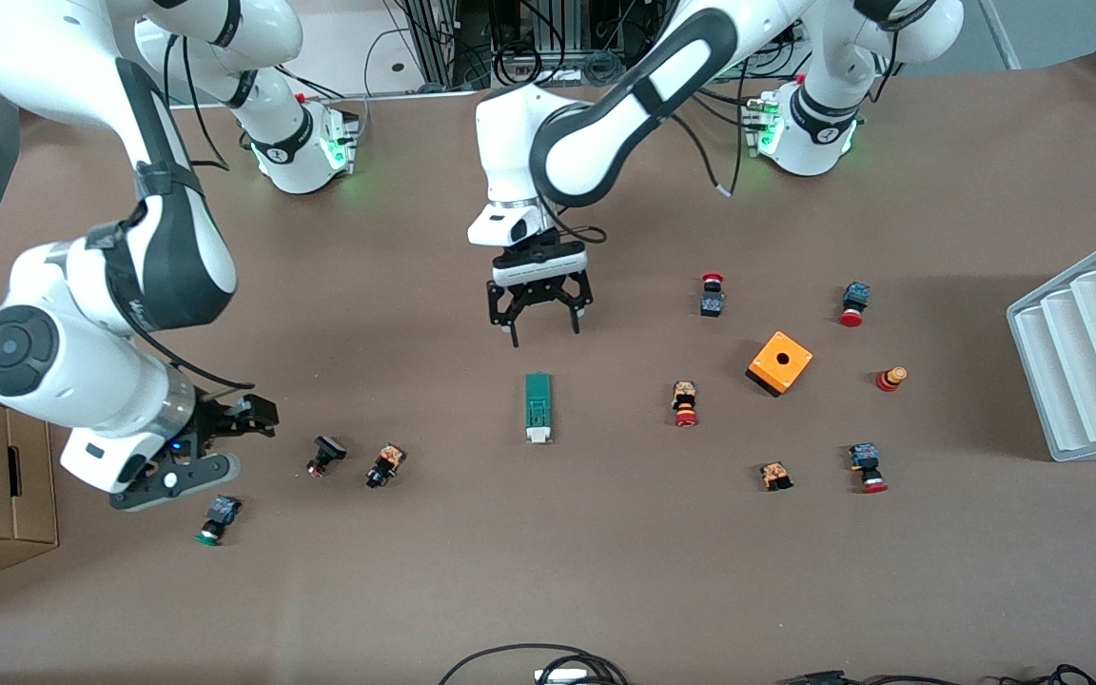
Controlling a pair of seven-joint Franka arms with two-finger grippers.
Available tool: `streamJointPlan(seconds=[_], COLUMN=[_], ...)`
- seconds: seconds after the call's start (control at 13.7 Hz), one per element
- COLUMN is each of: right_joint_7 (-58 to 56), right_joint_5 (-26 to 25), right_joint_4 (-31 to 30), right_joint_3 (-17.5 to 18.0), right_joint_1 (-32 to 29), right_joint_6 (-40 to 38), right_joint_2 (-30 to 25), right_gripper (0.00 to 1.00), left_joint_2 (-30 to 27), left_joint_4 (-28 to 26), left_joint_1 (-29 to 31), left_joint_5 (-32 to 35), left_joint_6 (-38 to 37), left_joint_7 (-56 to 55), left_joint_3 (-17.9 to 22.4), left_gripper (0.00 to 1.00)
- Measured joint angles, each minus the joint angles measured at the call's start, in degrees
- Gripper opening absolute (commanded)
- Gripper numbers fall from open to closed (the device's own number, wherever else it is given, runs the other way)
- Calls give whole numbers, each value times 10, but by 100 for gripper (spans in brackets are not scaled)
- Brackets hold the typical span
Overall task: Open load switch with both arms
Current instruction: 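Move the left gripper and the right gripper toward the green switch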
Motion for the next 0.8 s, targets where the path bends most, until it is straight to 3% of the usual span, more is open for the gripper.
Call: streamJointPlan(seconds=[0.29, 0.51, 0.8], right_joint_7=[0, -5, -40], right_joint_5=[1, 1, 1], right_joint_4=[0, 0, 0], right_joint_3=[0, 1, 1], right_joint_1=[17, 32, 69], right_joint_6=[17, 42, 107], right_joint_2=[13, 22, 51], right_gripper=[98, 99, 100], left_joint_2=[56, 101, 135], left_joint_4=[-1, -1, 1], left_joint_1=[-30, -43, -51], left_joint_5=[135, 215, 273], left_joint_6=[-3, -23, -49], left_joint_7=[-132, -163, -193], left_joint_3=[1, 2, 3], left_gripper=[99, 99, 99])
